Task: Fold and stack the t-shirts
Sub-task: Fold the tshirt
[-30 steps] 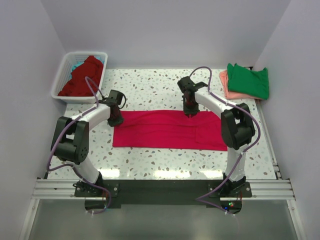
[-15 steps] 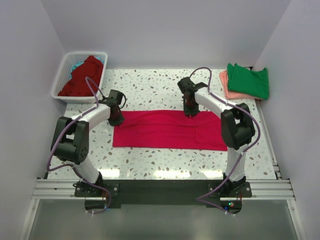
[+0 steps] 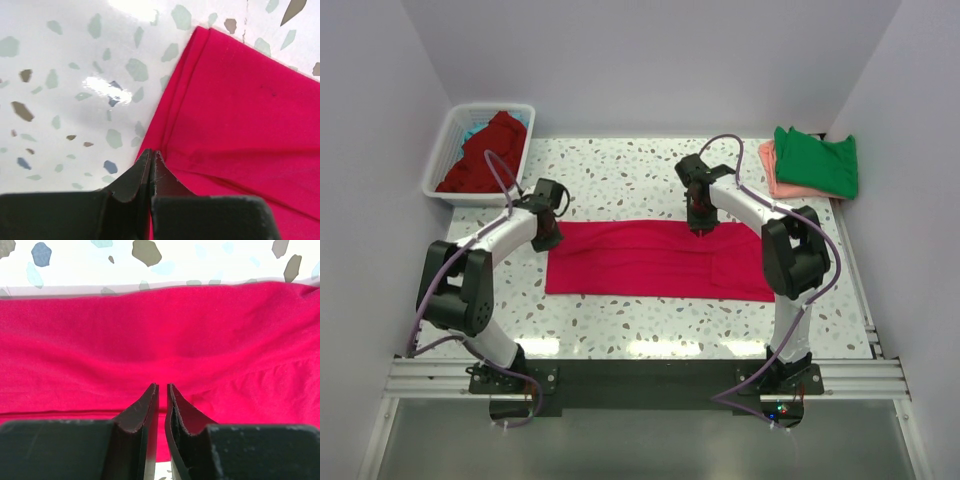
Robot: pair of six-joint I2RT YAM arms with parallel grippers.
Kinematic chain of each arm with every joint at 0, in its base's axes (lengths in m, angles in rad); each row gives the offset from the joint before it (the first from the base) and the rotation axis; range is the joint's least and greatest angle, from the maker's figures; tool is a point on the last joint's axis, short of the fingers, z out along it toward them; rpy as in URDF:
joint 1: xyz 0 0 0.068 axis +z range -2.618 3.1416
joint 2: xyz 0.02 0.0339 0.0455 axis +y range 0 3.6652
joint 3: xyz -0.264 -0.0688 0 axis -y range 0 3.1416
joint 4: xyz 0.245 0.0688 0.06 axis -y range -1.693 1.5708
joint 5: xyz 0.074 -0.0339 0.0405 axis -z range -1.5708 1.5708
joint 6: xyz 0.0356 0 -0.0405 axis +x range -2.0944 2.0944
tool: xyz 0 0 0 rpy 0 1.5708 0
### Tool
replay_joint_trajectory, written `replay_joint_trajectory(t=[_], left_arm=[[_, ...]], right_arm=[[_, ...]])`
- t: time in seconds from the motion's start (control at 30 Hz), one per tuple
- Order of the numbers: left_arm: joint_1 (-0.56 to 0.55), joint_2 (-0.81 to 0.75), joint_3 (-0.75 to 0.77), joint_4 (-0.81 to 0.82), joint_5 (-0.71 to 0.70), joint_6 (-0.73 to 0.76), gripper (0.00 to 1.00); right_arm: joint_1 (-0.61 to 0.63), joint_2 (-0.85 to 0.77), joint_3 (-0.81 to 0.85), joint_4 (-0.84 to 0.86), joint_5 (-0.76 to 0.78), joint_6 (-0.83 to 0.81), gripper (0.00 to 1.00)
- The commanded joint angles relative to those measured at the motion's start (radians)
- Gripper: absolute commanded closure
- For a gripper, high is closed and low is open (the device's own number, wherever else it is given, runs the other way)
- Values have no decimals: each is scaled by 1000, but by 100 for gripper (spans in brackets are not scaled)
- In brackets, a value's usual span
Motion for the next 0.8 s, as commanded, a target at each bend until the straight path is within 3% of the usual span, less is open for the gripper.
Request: replay_joint_trajectory(t=[0.0,0.2,0.37,0.57,0.77], left_arm=[[-2,-108,41,-47,-108,-28,100],[-2,-121,50,-73,-124,-28,100],[-2,-108,46,-42,-38,2,99],[-2,-99,29,22,83,-11,80],[-4,-55,10,54,70,-40,76]], right_arm=[[5,-37,13,1,-3,-5,84],[5,-22,15,3,-24,-5,85],[23,-31,-4,28,-84,-32,79],[40,-43,-18,64,-93,-32,77],[43,-43,-21,61,-92,-32,77]])
